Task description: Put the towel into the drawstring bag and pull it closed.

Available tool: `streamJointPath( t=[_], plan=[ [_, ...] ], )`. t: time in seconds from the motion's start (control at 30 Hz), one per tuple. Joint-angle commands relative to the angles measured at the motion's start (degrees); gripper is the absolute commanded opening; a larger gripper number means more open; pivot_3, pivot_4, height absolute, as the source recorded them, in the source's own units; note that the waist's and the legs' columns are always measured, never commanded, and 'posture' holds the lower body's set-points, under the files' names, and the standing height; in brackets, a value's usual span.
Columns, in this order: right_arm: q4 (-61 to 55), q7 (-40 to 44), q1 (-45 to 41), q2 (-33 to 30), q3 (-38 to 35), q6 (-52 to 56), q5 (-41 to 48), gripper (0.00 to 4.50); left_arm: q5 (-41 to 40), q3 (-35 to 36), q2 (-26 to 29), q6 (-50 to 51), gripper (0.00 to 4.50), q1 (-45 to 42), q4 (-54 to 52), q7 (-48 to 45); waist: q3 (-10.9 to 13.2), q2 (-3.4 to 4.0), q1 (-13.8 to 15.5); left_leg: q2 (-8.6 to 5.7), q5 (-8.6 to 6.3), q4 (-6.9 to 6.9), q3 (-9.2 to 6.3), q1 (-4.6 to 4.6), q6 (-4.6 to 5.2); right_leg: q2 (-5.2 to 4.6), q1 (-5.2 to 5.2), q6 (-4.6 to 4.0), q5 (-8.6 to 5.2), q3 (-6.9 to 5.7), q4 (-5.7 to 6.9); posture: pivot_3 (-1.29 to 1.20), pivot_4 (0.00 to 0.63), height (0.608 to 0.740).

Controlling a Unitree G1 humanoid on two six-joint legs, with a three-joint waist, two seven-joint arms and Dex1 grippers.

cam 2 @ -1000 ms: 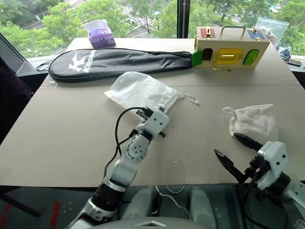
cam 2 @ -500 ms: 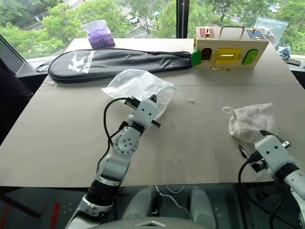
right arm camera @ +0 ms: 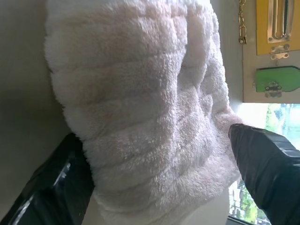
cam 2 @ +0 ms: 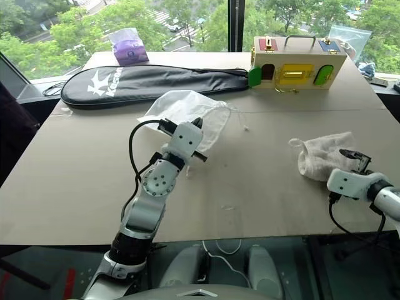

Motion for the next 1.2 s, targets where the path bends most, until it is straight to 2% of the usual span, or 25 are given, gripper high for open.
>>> streamJointPath(
  t=[0.03, 0.17, 0.33, 0.43, 0.47, 0.53, 0.8, 0.83, 0.97, 1.07, 1.2],
  plan=[
    [10.5, 5.7, -6.1, -0.3, 3.5, -2.0, 1.2, 4.5, -0.8, 0.2, 0.0, -1.2, 0.06, 0.0, -3.1, -0.4, 0.0, -0.08, -0.2, 0.0, 0.0, 0.02, -0.03, 0.07, 0.01, 0.0, 0.08, 0.01, 0.02, 0.04, 0.0, 0.0, 0.15, 0.74],
    [24.3, 11.7, -19.5, 0.9, 9.9, -7.2, -0.9, 4.5, -2.5, -0.1, 0.9, -3.2, 0.06, 0.6, -3.6, -2.4, 0.2, -0.37, -0.8, 0.06, -0.07, 0.0, 0.05, 0.84, 0.11, -0.01, 0.81, 0.02, 0.03, 0.13, -0.07, 0.0, 0.15, 0.74],
    [38.5, 19.4, -33.2, 3.7, 17.6, -11.9, -4.3, 4.5, -4.0, 1.2, 2.8, -5.3, 0.06, -0.1, -2.3, -3.8, 0.2, -0.61, -1.8, 0.12, -0.07, 0.03, 0.15, 1.0, 0.13, -0.09, 0.92, 0.0, 0.04, 0.2, -0.07, 0.0, 0.15, 0.74],
    [44.0, 25.5, -37.7, 5.5, 20.3, -12.2, -4.8, 4.5, -5.1, 2.1, 3.2, -5.9, 0.06, -1.1, -1.2, -4.1, 0.1, -0.83, -2.0, 0.15, -0.07, 0.01, 0.16, 1.03, 0.12, -0.12, 0.92, -0.13, 0.13, 0.21, -0.06, 0.0, 0.15, 0.74],
    [45.3, 27.0, -38.8, 6.2, 20.2, -11.9, -4.1, 4.09, -5.7, 2.4, 3.1, -5.9, 0.0, -1.5, -0.9, -4.2, 0.1, -0.88, -2.0, 0.17, -0.07, 0.01, 0.14, 1.02, 0.12, -0.13, 0.93, -0.16, 0.15, 0.19, -0.07, 0.0, 0.15, 0.74],
    [47.1, 29.3, -40.1, 7.4, 19.4, -11.1, -2.5, 3.83, -6.6, 2.7, 2.9, -5.7, 0.0, -2.1, -0.5, -4.4, 0.0, -0.98, -1.9, 0.18, -0.08, 0.0, 0.06, 1.01, 0.12, -0.24, 0.93, -0.19, 0.17, 0.14, -0.07, 0.0, 0.15, 0.74],
    [47.8, 30.5, -40.3, 7.6, 13.8, -7.2, 3.7, 0.15, -13.6, 5.5, 1.7, -3.9, 0.0, -4.9, 1.0, -7.3, 0.1, -0.97, -2.1, 0.24, -0.09, -0.02, 0.12, 1.02, 0.11, -0.59, 0.92, -0.29, 0.24, 0.15, -0.08, 0.0, 0.15, 0.74],
    [46.5, 30.3, -39.6, 7.7, 12.4, -6.5, 5.5, 0.01, -15.3, 6.0, 1.5, -3.2, 0.0, -5.1, 0.8, -8.1, 0.1, -0.97, -2.1, 0.23, -0.09, -0.03, 0.12, 1.01, 0.11, -0.61, 0.91, -0.29, 0.24, 0.14, -0.08, 0.0, 0.15, 0.74],
    [35.5, 27.5, -34.6, 9.1, 6.2, -2.3, 12.9, 0.01, -21.4, 7.3, 1.5, -1.5, 0.0, -5.7, -0.4, -11.9, 0.2, -0.85, -2.1, 0.23, -0.09, -0.09, 0.09, 0.87, 0.11, -0.61, 0.77, -0.28, 0.24, 0.1, -0.09, 0.0, 0.15, 0.74],
    [16.9, 22.0, -26.7, 12.0, 1.6, 4.1, 17.5, 0.01, -26.1, 9.3, 0.4, 2.9, 0.0, -7.2, -0.6, -12.5, 0.5, -0.51, -2.0, 0.23, -0.09, -0.16, 0.06, 0.79, 0.11, -0.6, 0.67, -0.27, 0.24, 0.07, -0.08, 0.0, 0.15, 0.74],
    [-12.8, 12.4, -17.0, 21.0, -1.7, 18.0, 23.1, 0.01, -32.8, 10.9, -0.1, 8.2, 0.0, -8.3, -2.2, -14.7, 0.5, -0.04, -1.4, 0.2, -0.08, -0.18, -0.04, 0.12, 0.1, -0.26, -0.11, 0.02, 0.38, -0.08, 0.12, 0.0, 0.15, 0.74]
  ],
)
